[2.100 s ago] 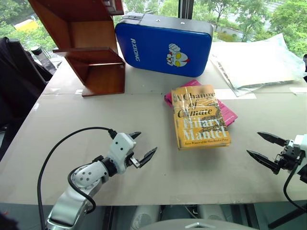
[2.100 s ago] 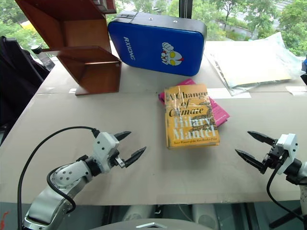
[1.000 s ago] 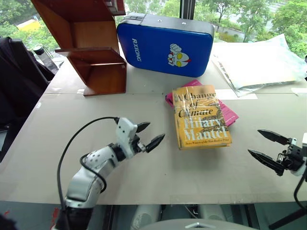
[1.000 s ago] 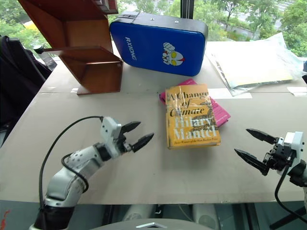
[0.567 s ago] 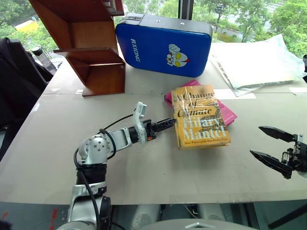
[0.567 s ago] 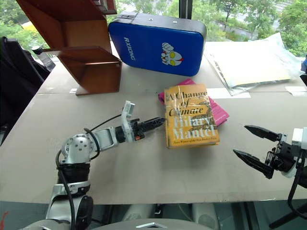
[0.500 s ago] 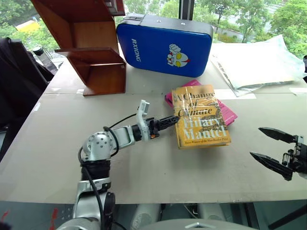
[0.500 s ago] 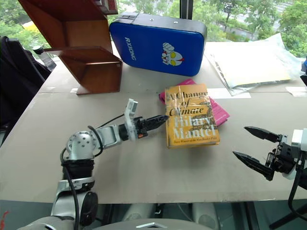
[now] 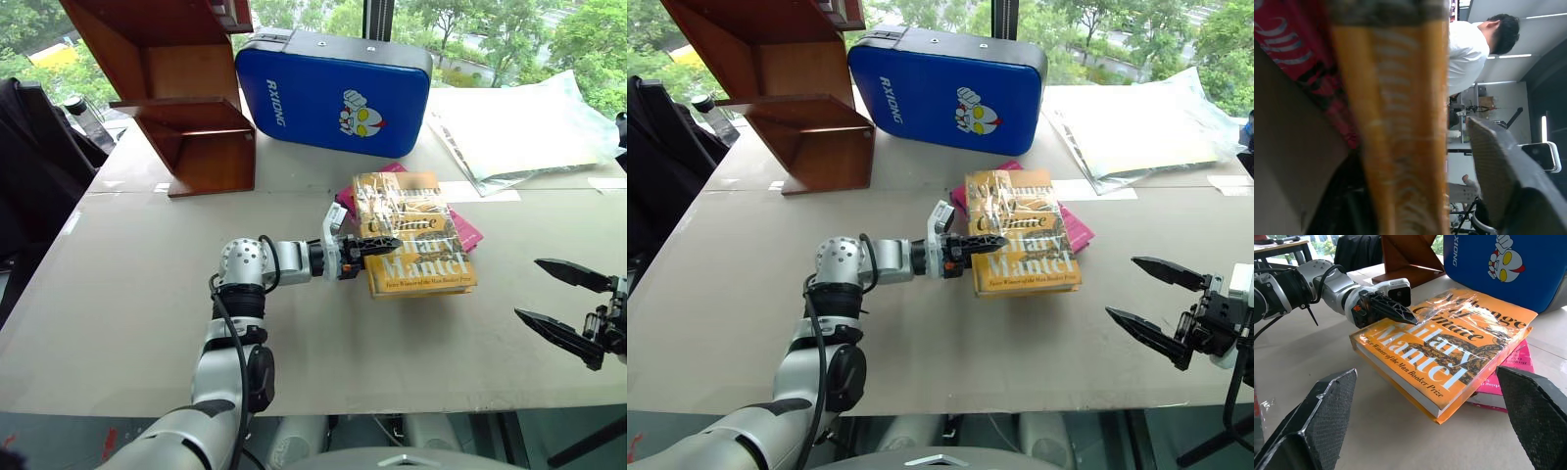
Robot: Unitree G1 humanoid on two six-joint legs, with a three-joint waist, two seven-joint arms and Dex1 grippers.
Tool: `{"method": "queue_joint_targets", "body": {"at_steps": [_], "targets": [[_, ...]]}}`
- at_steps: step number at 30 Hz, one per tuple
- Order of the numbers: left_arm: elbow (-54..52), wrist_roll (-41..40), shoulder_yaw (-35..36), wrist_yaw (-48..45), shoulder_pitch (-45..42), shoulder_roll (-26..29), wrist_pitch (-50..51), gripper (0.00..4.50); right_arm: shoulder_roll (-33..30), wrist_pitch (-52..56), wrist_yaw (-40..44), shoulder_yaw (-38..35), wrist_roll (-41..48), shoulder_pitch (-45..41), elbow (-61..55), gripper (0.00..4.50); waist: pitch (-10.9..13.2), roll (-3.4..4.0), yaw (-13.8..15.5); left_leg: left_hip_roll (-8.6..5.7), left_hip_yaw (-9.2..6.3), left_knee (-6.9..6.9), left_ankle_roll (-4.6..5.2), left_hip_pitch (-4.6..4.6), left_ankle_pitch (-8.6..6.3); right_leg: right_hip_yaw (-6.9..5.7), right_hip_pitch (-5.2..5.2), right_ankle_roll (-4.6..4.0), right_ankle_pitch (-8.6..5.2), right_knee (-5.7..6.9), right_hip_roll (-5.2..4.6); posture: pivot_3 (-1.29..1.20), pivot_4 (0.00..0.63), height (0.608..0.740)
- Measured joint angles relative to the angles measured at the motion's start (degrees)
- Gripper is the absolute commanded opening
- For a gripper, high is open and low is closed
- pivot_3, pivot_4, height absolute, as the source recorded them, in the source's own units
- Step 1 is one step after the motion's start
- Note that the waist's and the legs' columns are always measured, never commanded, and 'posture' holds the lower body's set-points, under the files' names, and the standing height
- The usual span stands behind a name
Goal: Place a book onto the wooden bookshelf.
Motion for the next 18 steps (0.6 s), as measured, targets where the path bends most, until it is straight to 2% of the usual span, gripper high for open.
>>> {"method": "queue_joint_targets", "body": {"at_steps": [1, 2, 6, 10, 11, 12, 14, 15, 16, 18], "targets": [[0.0, -0.3, 0.9, 0.4, 0.0, -0.3, 1.0, 0.59, 0.0, 0.0, -0.2, -0.3, 0.0, 0.3, -0.1, 4.5, 0.0, 0.0, 0.0, 0.0, -0.02, 0.0, 0.0, -0.01, 0.0, 0.05, 0.0, 0.0, 0.0, 0.0, -0.02, 0.0, 0.15, 0.74], [-0.2, -0.8, 2.1, 0.8, 0.0, -0.6, 2.0, 0.39, 0.0, 0.0, -0.3, -0.5, 0.0, 0.5, -0.3, 4.5, 0.0, -0.01, 0.0, 0.0, -0.03, 0.0, -0.01, -0.01, 0.0, 0.06, 0.0, 0.01, 0.0, 0.0, -0.03, 0.0, 0.15, 0.74], [-5.6, -1.7, 4.3, 2.2, 0.8, -0.9, 4.6, 0.38, 0.1, 0.0, -0.6, -1.1, 0.1, 1.0, -0.8, 4.5, 0.0, -0.07, 0.0, 0.01, -0.02, 0.0, -0.04, -0.01, 0.01, 0.07, -0.01, 0.01, 0.0, 0.01, -0.05, 0.0, 0.15, 0.74], [-24.4, -1.1, 1.0, -2.4, 0.1, 2.2, -2.6, 0.38, -0.1, 0.0, -0.6, -1.2, 0.0, -0.6, -0.5, 4.5, 0.2, -0.22, 0.1, 0.03, 0.0, -0.01, -0.46, -0.03, 0.04, 0.08, -0.01, -0.01, 0.01, -0.01, -0.06, 0.0, 0.15, 0.74], [-31.9, 2.6, -3.9, -7.8, -1.4, 7.4, -9.1, 0.38, 0.0, 0.0, -0.8, -0.8, 0.0, -2.9, 0.2, 4.5, 0.2, -0.28, -0.1, 0.03, 0.05, -0.03, -0.57, -0.06, 0.01, 0.11, -0.04, -0.01, 0.01, -0.04, -0.04, 0.0, 0.15, 0.74], [-33.7, 3.6, -4.8, -9.4, -2.6, 8.6, -10.9, 0.38, 0.0, 0.0, -0.9, -0.8, 0.0, -3.3, 0.3, 4.5, 0.2, -0.25, 0.0, 0.03, 0.05, -0.03, -0.57, -0.05, 0.01, 0.12, -0.03, -0.02, 0.01, -0.04, -0.02, 0.0, 0.15, 0.74], [-38.5, 15.4, -13.8, -20.9, -6.8, 18.9, -27.1, 0.38, 0.7, 0.1, -1.8, 1.6, 0.1, -7.2, 0.5, 4.5, 0.3, -0.35, -0.1, 0.06, 0.12, -0.11, -0.64, -0.03, 0.04, 0.18, -0.04, -0.07, 0.0, -0.13, 0.07, 0.0, 0.15, 0.74], [-39.0, 20.0, -15.8, -24.7, -9.1, 22.3, -33.1, 0.38, 1.0, 0.1, -2.1, 2.5, 0.1, -8.1, 0.5, 4.5, 0.2, -0.26, -0.1, 0.07, 0.14, -0.23, -0.67, 0.03, 0.07, 0.21, -0.02, -0.31, -0.07, -0.25, 0.1, 0.0, 0.15, 0.74], [-37.7, 27.8, -18.9, -29.9, -13.0, 27.6, -44.9, 0.38, 1.7, 0.3, -2.3, 4.1, 0.1, -10.1, 1.1, 4.5, 0.2, -0.24, 0.0, 0.07, 0.18, -0.26, -0.62, 0.07, 0.1, 0.25, 0.0, -0.33, -0.09, -0.25, 0.09, 0.0, 0.15, 0.74], [-32.5, 38.9, -22.1, -33.9, -17.6, 33.8, -60.1, 0.38, 2.6, 0.4, -2.8, 5.6, 0.5, -12.9, 2.4, 4.5, 0.2, -0.2, 0.0, 0.07, 0.21, -0.34, -0.38, 0.06, 0.22, 0.26, -0.02, -0.34, -0.08, -0.37, 0.08, 0.0, 0.15, 0.74]]}}
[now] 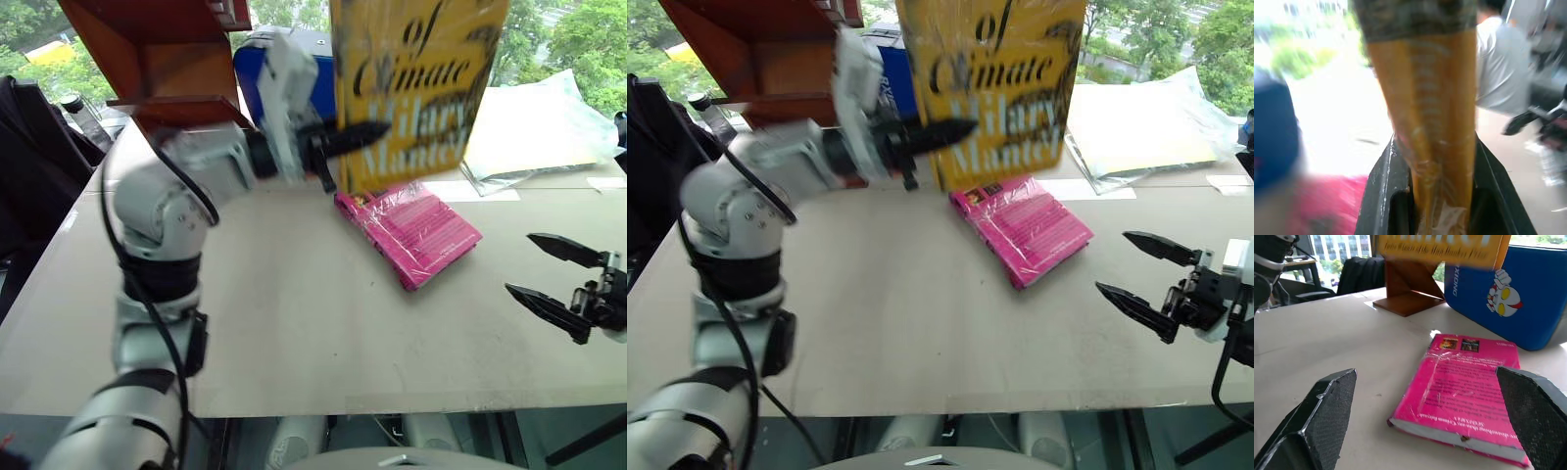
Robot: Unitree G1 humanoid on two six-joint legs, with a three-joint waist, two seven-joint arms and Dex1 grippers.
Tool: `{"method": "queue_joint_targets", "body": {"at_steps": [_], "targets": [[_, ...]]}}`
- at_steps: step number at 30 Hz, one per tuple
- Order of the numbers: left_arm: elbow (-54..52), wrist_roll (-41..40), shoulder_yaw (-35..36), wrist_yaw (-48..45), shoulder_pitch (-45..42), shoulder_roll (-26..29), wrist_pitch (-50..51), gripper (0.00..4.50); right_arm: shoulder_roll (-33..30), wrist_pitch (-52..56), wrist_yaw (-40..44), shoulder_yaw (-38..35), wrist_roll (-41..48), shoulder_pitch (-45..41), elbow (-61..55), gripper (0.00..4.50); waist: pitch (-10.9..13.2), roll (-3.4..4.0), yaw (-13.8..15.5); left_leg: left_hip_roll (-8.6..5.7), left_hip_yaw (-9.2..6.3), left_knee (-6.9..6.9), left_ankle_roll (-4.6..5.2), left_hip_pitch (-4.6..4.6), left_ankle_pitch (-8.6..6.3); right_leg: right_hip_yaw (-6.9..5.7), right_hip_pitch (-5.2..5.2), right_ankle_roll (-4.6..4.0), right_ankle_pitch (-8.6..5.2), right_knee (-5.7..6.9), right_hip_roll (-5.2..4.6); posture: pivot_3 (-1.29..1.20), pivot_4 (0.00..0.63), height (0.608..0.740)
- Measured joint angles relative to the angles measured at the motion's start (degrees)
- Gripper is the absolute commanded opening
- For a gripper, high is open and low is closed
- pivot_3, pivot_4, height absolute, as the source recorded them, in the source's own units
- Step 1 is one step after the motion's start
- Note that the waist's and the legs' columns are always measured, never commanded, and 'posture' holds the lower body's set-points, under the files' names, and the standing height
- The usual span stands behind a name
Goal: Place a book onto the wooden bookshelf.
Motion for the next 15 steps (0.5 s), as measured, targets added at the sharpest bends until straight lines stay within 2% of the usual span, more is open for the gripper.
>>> {"method": "queue_joint_targets", "body": {"at_steps": [3, 7, 11, 15], "targets": [[13.3, 19.2, -5.6, -0.2, -5.5, 10.1, -21.5, 0.38, 1.1, -0.1, -0.4, 0.5, 0.8, -4.8, 3.0, 4.5, 0.0, -0.02, -0.1, 0.01, 0.08, -0.25, 0.26, 0.04, -0.12, 0.02, -0.02, 0.12, 0.09, -0.22, 0.01, 0.0, 0.15, 0.74], [25.9, 35.0, -7.8, 3.9, -8.6, 17.9, -35.3, 0.38, 3.6, 0.9, -2.1, 0.7, 4.4, -11.6, 5.2, 4.5, 0.1, -0.08, -0.2, 0.02, -0.05, -0.49, 0.23, -0.21, -0.1, -0.08, -0.25, 0.27, 0.18, -0.43, 0.01, 0.0, 0.15, 0.74], [34.1, 44.5, -9.8, 7.1, -10.0, 22.7, -43.1, 0.38, 4.7, 5.2, -5.3, 1.8, 11.1, -18.6, 5.0, 4.5, 0.1, -0.1, -0.2, 0.01, -0.03, -0.64, 0.08, -0.27, -0.01, -0.22, -0.35, 0.33, 0.14, -0.45, 0.02, 0.0, 0.15, 0.74], [41.3, 52.1, -11.2, 8.7, -10.0, 26.1, -44.2, 0.38, 5.1, 9.7, -7.9, 2.5, 17.3, -23.0, 4.5, 4.5, 0.2, -0.24, -0.8, -0.03, 0.0, -0.54, 0.31, -0.48, -0.14, -0.28, -0.55, 0.36, 0.14, -0.34, 0.17, 0.0, 0.15, 0.74]]}}
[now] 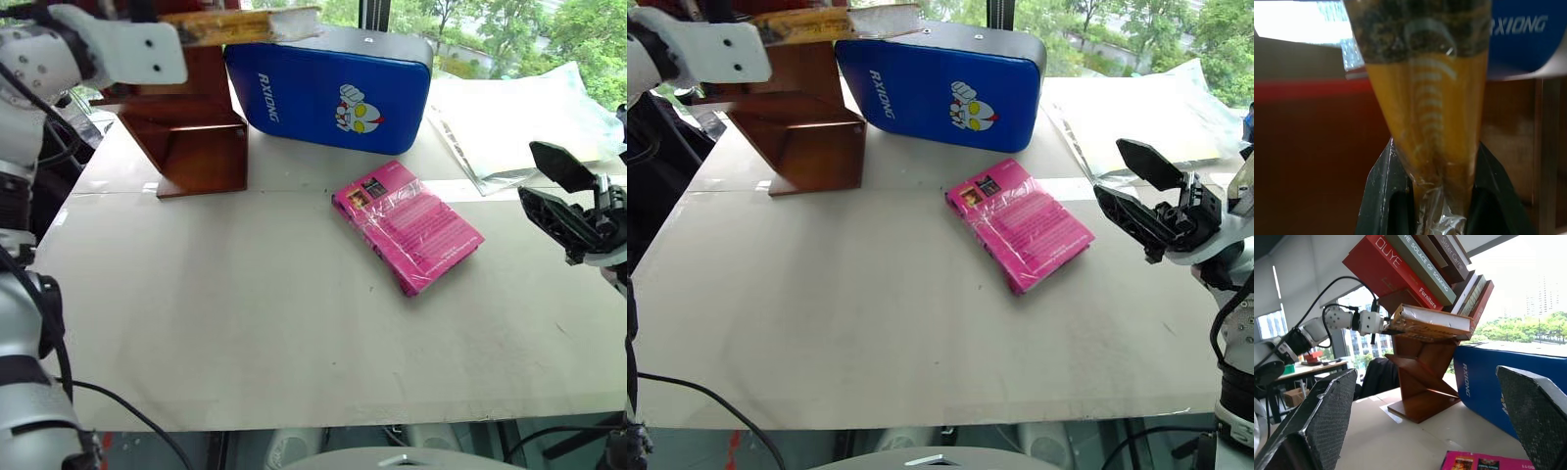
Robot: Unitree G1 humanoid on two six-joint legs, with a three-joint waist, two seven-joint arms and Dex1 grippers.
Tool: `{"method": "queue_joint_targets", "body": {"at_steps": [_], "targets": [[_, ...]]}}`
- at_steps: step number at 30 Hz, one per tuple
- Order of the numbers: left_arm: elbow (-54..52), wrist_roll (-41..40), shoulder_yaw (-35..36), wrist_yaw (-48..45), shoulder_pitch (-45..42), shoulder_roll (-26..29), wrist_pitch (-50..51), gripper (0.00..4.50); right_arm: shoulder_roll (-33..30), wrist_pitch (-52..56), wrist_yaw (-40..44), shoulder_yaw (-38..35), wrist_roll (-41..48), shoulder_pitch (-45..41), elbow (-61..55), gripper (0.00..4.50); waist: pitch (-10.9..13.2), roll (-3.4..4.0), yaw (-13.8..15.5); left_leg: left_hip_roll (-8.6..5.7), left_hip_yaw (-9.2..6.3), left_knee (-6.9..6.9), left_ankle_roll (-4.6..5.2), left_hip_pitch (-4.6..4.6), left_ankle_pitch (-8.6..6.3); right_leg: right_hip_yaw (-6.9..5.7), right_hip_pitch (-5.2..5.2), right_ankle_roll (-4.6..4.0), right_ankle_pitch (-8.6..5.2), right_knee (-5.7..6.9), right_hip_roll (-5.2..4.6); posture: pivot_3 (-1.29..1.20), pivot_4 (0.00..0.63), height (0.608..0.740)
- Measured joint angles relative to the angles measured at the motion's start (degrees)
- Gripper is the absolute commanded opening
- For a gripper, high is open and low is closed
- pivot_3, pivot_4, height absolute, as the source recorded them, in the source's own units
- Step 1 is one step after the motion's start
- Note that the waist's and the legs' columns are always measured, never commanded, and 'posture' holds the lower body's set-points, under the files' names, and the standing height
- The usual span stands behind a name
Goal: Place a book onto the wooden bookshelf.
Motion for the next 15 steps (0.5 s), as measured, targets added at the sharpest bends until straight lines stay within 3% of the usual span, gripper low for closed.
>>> {"method": "queue_joint_targets", "body": {"at_steps": [4, 15], "targets": [[1.7, 2.9, 0.0, 0.4, 0.0, 0.3, 0.8, 0.38, 0.1, 3.0, -1.3, 0.3, 4.1, -4.0, -0.2, 4.5, 0.0, -0.05, -0.1, -0.03, -0.1, 0.06, 0.08, 0.0, -0.03, -0.15, 0.03, 0.05, 0.04, 0.13, -0.02, 0.0, 0.15, 0.74], [2.1, 4.2, 0.1, -4.3, 2.3, 1.2, 8.6, 0.38, 0.1, 3.6, 0.0, 1.3, 2.2, -4.0, 0.2, 4.5, 0.0, -0.05, -0.9, -0.06, -0.02, 0.14, 0.09, 0.29, -0.03, -0.01, 0.01, 0.05, 0.02, 0.79, 0.0, 0.0, 0.15, 0.74]]}}
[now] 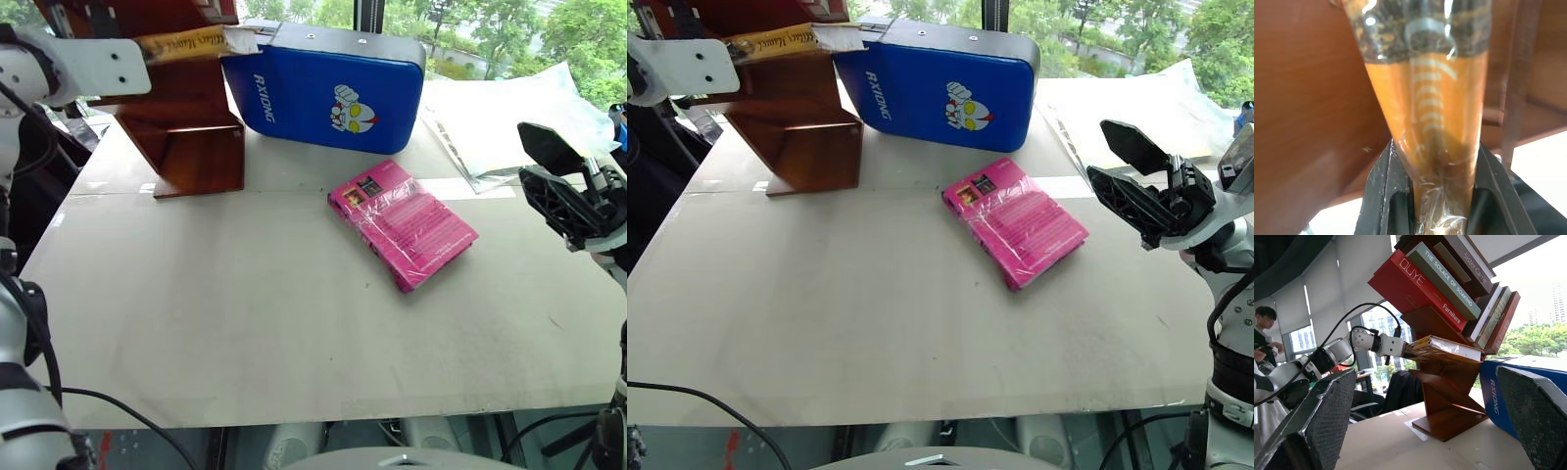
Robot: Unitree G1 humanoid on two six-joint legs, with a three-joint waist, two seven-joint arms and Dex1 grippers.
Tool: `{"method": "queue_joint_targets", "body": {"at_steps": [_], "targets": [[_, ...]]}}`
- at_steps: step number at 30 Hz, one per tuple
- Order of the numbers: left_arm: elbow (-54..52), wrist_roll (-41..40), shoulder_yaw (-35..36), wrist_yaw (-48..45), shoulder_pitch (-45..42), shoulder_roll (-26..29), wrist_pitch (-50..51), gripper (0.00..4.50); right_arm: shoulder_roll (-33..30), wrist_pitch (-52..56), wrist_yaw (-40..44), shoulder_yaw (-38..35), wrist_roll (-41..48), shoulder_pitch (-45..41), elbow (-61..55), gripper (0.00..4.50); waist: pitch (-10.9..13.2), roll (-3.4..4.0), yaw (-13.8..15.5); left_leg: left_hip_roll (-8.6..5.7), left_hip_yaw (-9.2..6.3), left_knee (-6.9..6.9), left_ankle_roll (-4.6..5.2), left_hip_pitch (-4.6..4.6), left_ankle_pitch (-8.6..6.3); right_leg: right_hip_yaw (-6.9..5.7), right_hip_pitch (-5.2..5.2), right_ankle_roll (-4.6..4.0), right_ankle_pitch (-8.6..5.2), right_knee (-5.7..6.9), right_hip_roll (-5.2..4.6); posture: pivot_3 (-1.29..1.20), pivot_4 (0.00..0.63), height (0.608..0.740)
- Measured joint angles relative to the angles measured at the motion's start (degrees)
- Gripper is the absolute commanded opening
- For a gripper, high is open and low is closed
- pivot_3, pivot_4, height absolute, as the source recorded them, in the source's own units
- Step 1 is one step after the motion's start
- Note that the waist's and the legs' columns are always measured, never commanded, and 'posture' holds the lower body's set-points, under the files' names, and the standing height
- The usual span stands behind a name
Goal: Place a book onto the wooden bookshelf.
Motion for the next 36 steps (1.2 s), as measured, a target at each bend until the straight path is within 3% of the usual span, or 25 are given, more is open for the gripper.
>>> {"method": "queue_joint_targets", "body": {"at_steps": [5, 9, 14, 17, 23, 27, 29, 32, 36], "targets": [[0.9, 1.6, -0.1, 0.7, 0.5, -1.0, 1.8, 2.78, 0.1, -0.1, 0.2, 0.0, -1.2, 0.6, 0.0, 4.5, 0.0, -0.01, 0.0, 0.02, -0.02, 0.16, 0.0, 0.01, 0.0, 0.0, 0.0, 0.0, 0.0, 0.15, 0.03, 0.0, 0.15, 0.74], [0.9, 3.2, -0.1, 2.0, 0.5, -1.0, 4.1, 4.46, 0.0, -0.2, 0.7, 0.0, -1.9, 2.3, 0.0, 4.5, 0.0, -0.01, 0.0, 0.01, 0.01, 0.26, 0.0, -0.02, 0.0, 0.04, 0.01, 0.0, 0.0, 0.16, 0.03, 0.0, 0.15, 0.74], [-0.9, 2.3, 1.9, 1.9, 3.5, -1.2, 8.8, 4.46, -0.9, -1.0, 1.1, -0.2, -4.1, 4.9, -0.3, 4.5, 0.0, -0.01, 0.0, 0.02, 0.01, 0.3, 0.0, -0.01, 0.0, 0.05, 0.01, 0.0, 0.0, 0.21, 0.02, 0.0, 0.15, 0.74], [-7.3, -3.0, 5.7, -2.5, 7.8, -2.6, 15.3, 4.46, -1.9, -1.0, 1.4, -1.3, -5.1, 8.1, -0.5, 4.5, 0.0, -0.01, 0.1, 0.03, -0.01, 0.42, 0.0, -0.09, 0.0, 0.03, 0.01, -0.01, 0.01, 0.21, 0.0, 0.0, 0.15, 0.74], [-30.9, -20.5, 16.7, -11.5, 13.7, -11.1, 33.9, 4.46, -4.1, -2.3, 5.6, -2.6, -9.3, 18.4, -0.7, 4.5, 0.0, -0.03, 0.6, 0.03, -0.07, 0.8, 0.01, -0.18, -0.03, 0.01, 0.19, 0.0, 0.01, 0.15, -0.12, 0.0, 0.15, 0.74], [-47.2, -38.4, 24.4, -15.6, 19.1, -19.5, 52.6, 4.46, -4.1, -6.1, 8.3, -2.4, -14.5, 23.7, 1.0, 4.5, 0.0, 0.01, 0.0, 0.13, -0.02, 0.78, 0.01, 0.05, -0.03, 0.08, 0.32, 0.0, 0.0, 0.17, -0.15, 0.0, 0.15, 0.74], [-56.7, -47.9, 27.0, -16.3, 26.9, -23.9, 62.4, 4.46, -3.9, -11.3, 9.0, -1.9, -21.2, 26.8, 4.7, 4.5, -0.1, 0.2, -0.3, 0.18, 0.11, 0.76, 0.01, 0.23, -0.03, 0.2, 0.38, -0.02, -0.01, 0.24, -0.12, 0.0, 0.15, 0.74], [-63.0, -54.1, 29.3, -13.5, 39.1, -29.6, 68.3, 4.46, -3.3, -20.0, 8.8, 0.2, -31.0, 29.3, 9.9, 4.5, -0.2, 0.32, -0.7, 0.34, 0.17, 0.72, -0.01, 0.37, -0.03, 0.29, 0.43, -0.03, 0.0, 0.23, 0.0, 0.0, 0.15, 0.74], [-65.7, -53.7, 28.0, -5.7, 56.2, -37.3, 64.6, 4.46, -1.3, -28.6, 6.2, 1.3, -39.8, 30.5, 16.0, 4.5, -0.2, 0.32, -0.7, 0.36, 0.17, 0.72, -0.03, 0.47, -0.03, 0.49, 0.55, -0.09, 0.03, 0.21, -0.01, 0.0, 0.15, 0.74]]}}
